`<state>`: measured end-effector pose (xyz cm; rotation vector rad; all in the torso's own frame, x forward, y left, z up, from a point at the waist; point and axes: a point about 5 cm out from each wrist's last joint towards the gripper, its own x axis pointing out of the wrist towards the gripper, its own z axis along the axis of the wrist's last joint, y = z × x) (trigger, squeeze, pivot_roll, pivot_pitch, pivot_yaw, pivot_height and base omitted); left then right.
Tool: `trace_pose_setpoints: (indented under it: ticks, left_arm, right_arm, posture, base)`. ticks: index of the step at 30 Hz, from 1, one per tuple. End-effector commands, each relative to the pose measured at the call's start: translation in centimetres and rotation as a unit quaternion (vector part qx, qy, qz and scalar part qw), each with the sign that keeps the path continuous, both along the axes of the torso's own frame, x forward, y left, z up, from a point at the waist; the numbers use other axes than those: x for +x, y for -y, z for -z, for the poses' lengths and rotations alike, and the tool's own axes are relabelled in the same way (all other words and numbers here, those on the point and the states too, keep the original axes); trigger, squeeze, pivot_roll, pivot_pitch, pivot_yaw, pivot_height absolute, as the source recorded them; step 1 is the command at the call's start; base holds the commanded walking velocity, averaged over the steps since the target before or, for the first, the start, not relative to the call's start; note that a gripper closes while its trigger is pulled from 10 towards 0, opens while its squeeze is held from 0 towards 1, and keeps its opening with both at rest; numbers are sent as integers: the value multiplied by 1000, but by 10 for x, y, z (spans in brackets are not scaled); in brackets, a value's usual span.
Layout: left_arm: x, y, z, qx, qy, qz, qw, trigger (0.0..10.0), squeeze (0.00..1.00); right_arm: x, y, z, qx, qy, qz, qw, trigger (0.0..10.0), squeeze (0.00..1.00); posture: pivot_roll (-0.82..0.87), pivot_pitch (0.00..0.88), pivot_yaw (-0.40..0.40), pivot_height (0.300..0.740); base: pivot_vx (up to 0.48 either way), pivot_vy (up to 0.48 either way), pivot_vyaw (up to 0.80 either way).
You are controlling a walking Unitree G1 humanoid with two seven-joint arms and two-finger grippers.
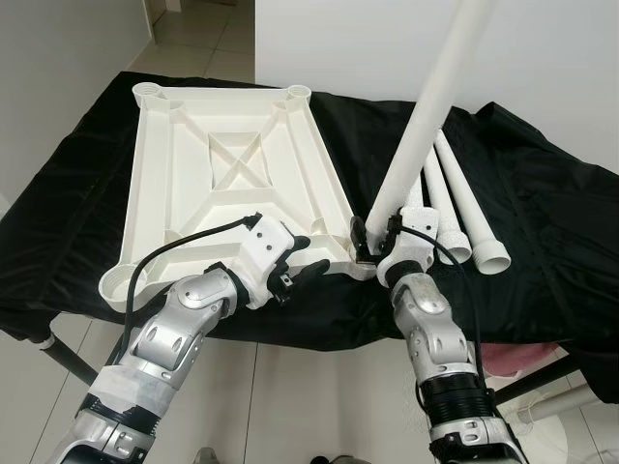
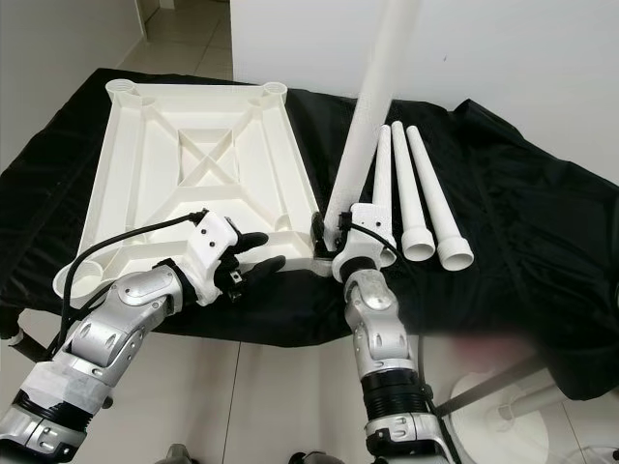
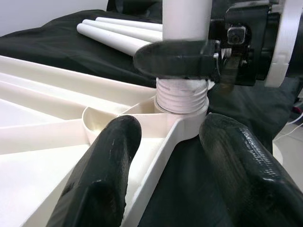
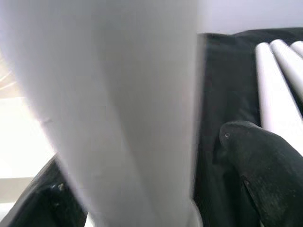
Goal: Building children table
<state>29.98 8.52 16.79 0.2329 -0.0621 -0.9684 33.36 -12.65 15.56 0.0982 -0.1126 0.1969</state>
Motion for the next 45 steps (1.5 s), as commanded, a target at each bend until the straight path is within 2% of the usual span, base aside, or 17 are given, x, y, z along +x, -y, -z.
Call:
trace_pose_setpoints:
  ticks: [1,2,3,8,9,16,17,18,19,20,31,32,33,34,45]
  left_arm:
    - [-6,4,-1,7,0,52,999,10000,0]
    - [-6,4,-1,7,0,52,999,10000,0]
    - [-5,4,-1,6,1,51,999,10000,0]
    - [-5,6,-2,4,2,52,999,10000,0]
    - [-5,8,-3,4,2,57,998,10000,0]
    - [-5,8,-3,5,2,58,998,10000,0]
    - [-4,8,-3,6,3,58,998,10000,0]
    - [-4,8,-4,6,4,57,998,10000,0]
    - [-4,8,-4,6,4,57,998,10000,0]
    - [-4,8,-4,6,4,57,998,10000,0]
    - [-4,5,-5,6,6,52,999,10000,0]
    - [-3,5,-5,6,6,52,999,10000,0]
    - [-3,5,-5,6,6,52,999,10000,0]
    - [-3,5,-5,7,6,51,999,10000,0]
    - [-5,5,-3,9,3,54,998,10000,0]
  right_arm:
    - [2,3,-1,-18,10,-42,999,10000,0]
    - [2,3,-1,-18,10,-42,999,10000,0]
    - [4,6,0,-63,27,-91,994,10000,0]
    - [9,10,1,-85,32,-132,987,10000,0]
    - [16,10,-2,-98,32,-167,981,10000,0]
    - [20,9,-3,-113,32,-205,972,10000,0]
    - [22,9,-2,-113,26,-214,970,4784,0]
    - [23,10,0,-113,20,-219,969,706,0]
    - [23,10,0,-113,20,-219,969,706,0]
    - [23,11,2,-114,14,-221,969,0,0]
    - [22,23,17,-103,-11,-216,971,0,0]
    - [21,23,19,-107,-13,-213,971,1216,0]
    - [21,23,19,-107,-13,-213,971,1216,0]
    - [20,23,22,-102,-16,-202,974,10000,0]
    - [19,21,27,-93,-31,-139,985,10000,0]
  posture:
    - [30,69,-78,740]
    - [30,69,-78,740]
    - [26,67,-74,740]
    - [26,66,-71,740]
    - [25,63,-63,740]
    - [24,60,-60,740]
    - [28,59,-61,740]
    - [30,61,-64,740]
    - [30,61,-64,740]
    - [31,61,-65,740]
    - [34,63,-65,740]
    - [33,65,-64,740]
    - [33,65,-64,740]
    - [32,66,-63,740]
    - [30,64,-69,740]
  base:
    - [0,0,0]
    - [0,0,0]
    - [0,0,0]
    - [0,0,0]
    - [0,0,0]
    - [0,0,0]
    - [0,0,0]
    - [0,0,0]
    - [0,0,0]
    - [0,0,0]
    - [0,0,0]
    - [0,0,0]
    - [0,0,0]
    - [0,0,0]
    - [0,0,0]
